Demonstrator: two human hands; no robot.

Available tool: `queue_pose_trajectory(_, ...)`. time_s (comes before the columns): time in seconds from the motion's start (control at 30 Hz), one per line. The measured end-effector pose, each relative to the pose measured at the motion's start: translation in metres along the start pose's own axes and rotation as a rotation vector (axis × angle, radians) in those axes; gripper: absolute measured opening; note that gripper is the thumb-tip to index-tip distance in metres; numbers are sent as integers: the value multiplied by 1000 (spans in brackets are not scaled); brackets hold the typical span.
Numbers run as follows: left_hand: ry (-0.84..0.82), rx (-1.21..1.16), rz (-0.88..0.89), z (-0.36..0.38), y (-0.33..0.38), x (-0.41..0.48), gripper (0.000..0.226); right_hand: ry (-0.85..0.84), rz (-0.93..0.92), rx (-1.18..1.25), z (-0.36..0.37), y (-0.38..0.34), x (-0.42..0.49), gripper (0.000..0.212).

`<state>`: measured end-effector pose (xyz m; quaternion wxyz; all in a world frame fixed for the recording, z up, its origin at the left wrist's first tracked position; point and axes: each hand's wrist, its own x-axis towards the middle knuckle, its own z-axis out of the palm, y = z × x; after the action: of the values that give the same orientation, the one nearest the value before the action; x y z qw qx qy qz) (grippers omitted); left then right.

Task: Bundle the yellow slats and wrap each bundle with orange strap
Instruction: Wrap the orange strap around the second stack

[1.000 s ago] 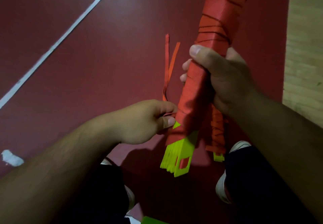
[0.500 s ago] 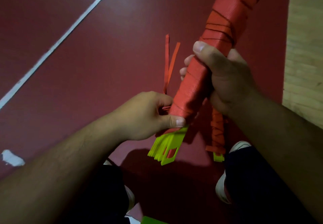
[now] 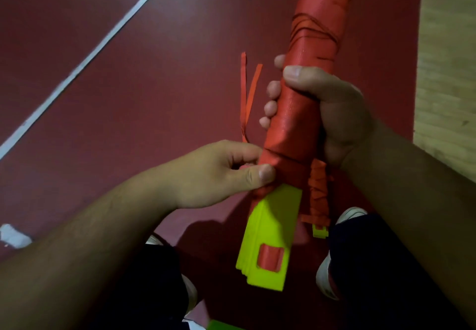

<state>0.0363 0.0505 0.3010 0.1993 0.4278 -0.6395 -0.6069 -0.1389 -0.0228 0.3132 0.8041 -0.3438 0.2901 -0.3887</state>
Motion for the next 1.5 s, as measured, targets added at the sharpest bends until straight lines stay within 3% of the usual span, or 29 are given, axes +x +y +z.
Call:
queue_pose_trajectory(0.1,108,256,-106,-6,-3,-3,27,152,-93,-134,0,4,1,6)
queue_pose_trajectory(0.2,137,519,-219,-7,-7,-4,57,222,-172,-178,1,6,3,9)
queue_pose_trajectory(0.27,134,563,-285,-7,-8,-3,75,263,-205,-226,2,6,4,10)
queue_pose_trajectory(0.37,200,454,-247,-7,-6,0,61,326,-231,-286,6,9,4,20)
queue_pose_trajectory(0.47,262,530,-159,-3,-7,3,44,365,-218,-341,9,13,5,36)
queue_pose_trajectory(0.7,277,511,-41,-2,-15,6,51,306,-217,-429,8,10,1,27)
queue_pose_trajectory(0.87,319,629,-182,6,-13,8,69,446,-292,-660,5,14,5,37)
queue_pose_trajectory(0.97,353,675,-135,7,-13,10,57,398,-279,-662,5,17,2,40)
queue_pose_trajectory(1.07,265,527,-40,2,-12,7,33,276,-242,-485,8,8,-1,39)
queue_pose_trajectory(1.2,-41,162,80,4,-3,0,22,40,-144,-180,13,-5,-7,33)
queue_pose_trajectory(1.27,-88,140,83,8,-1,0,13,-16,-112,-142,13,-6,-7,32)
queue_pose_trajectory(1.33,-91,201,49,7,-5,2,20,-15,-117,-154,12,-4,-7,30)
queue_pose_trajectory(1.43,-87,341,-85,1,-12,2,57,49,-139,-206,10,0,-5,29)
queue_pose_trajectory(1.5,-57,493,-162,0,-15,2,70,106,-167,-229,10,3,-3,32)
